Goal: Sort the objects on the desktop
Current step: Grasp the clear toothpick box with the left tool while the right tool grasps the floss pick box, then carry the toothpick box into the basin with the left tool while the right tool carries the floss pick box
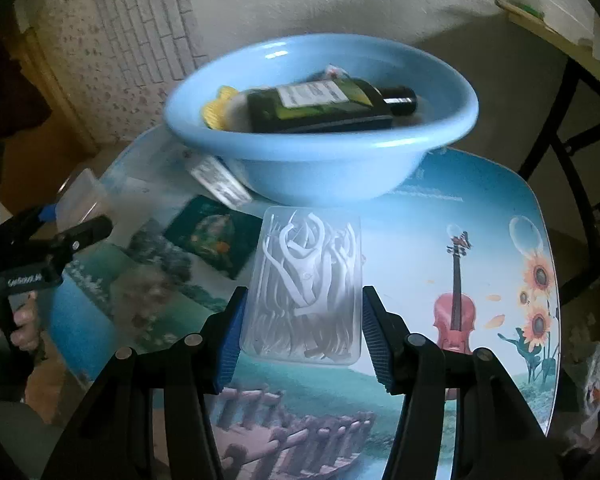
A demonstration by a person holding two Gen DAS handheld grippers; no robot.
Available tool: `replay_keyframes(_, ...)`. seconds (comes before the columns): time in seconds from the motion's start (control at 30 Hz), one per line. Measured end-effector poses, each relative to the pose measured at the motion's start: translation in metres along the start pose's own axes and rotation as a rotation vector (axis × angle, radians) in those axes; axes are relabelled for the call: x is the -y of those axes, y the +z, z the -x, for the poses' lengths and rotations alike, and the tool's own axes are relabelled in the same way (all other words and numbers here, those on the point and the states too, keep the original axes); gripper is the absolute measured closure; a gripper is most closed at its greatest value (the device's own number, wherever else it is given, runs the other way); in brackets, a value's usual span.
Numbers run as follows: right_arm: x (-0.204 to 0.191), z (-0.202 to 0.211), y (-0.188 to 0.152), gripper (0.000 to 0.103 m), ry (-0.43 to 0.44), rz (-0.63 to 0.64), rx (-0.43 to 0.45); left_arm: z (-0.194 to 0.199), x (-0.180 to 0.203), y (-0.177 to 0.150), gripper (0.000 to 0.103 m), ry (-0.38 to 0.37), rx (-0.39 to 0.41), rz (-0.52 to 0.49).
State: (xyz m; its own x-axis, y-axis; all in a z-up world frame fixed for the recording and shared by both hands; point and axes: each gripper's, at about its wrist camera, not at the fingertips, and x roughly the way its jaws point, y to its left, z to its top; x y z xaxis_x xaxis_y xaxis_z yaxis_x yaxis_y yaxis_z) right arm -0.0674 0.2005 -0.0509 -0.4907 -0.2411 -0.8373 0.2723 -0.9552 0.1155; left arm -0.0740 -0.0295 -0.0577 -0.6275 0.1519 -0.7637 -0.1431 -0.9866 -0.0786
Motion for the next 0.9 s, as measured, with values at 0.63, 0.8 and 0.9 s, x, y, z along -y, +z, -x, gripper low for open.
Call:
replay_keyframes(0.63, -0.022, 0.048, 0.013, 0.053, 0.146, 0.169, 0.082, 0.024, 0.023, 0.034, 0.004, -0.016, 0.090, 0.012)
replay_keyframes(0.8, -0.017, 0.062, 0.032, 0.053, 0.188, 0.136, 0.157, 0.028, 0.029, 0.048, 0.004, -0.013, 0.114, -0.001)
replay_keyframes(0.9, -0.013, 0.063, 0.040, 0.053, 0.177, 0.126, 0.184, 0.026, 0.032, 0.056, 0.004, -0.021, 0.121, 0.000)
